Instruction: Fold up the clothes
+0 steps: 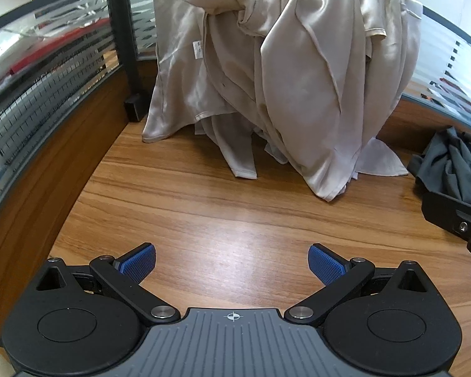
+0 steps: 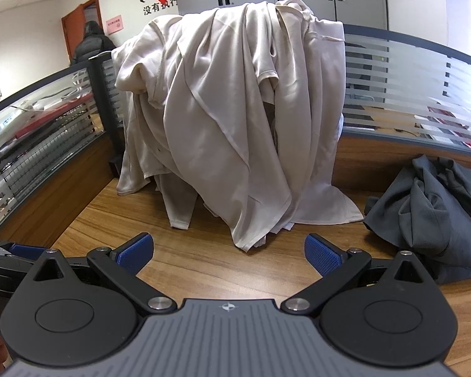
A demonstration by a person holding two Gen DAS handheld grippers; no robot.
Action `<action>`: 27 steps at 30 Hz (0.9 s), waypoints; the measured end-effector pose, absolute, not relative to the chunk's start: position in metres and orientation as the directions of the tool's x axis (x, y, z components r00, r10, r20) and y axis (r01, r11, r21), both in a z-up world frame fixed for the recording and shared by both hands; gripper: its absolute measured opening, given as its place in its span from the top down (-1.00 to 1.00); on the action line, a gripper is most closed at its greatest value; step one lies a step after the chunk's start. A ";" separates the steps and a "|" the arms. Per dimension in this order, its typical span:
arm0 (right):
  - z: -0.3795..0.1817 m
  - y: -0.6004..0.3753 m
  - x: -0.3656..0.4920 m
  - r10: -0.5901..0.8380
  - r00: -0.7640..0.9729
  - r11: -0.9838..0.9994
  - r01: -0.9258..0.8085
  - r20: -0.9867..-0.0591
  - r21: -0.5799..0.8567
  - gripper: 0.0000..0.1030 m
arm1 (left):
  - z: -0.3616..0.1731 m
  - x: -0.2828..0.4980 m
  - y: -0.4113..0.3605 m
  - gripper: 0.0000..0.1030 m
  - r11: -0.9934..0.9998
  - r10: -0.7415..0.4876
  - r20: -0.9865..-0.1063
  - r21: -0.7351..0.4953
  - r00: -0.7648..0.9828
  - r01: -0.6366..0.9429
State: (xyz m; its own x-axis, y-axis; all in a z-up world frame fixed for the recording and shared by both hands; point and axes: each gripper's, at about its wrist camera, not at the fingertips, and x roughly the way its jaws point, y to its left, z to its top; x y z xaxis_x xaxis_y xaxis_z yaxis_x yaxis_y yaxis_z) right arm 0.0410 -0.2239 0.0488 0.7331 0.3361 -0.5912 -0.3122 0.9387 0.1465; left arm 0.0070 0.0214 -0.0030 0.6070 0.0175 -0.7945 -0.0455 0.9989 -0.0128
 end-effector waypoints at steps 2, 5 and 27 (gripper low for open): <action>0.049 -0.225 0.042 0.332 0.734 0.941 -0.305 -0.593 0.150 -1.00 | -0.004 0.008 0.024 -1.00 0.998 0.016 -0.799 -0.020 0.600 -0.052; 0.048 -0.225 0.043 0.330 0.732 0.942 -0.298 -0.597 0.155 -1.00 | -0.006 0.008 0.026 -1.00 0.998 0.015 -0.807 -0.025 0.590 -0.060; 0.047 -0.224 0.044 0.334 0.725 0.940 -0.301 -0.603 0.159 -1.00 | -0.012 0.007 0.036 -1.00 0.992 -0.003 -0.826 -0.075 0.564 -0.105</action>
State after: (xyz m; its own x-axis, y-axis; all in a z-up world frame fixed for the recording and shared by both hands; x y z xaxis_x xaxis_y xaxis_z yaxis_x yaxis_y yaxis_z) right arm 0.0438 -0.2244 0.0471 0.7249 0.3336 -0.6027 -0.3005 0.9404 0.1591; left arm 0.0069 0.0360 -0.0123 0.5641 -0.0025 -0.8257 -0.1051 0.9916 -0.0748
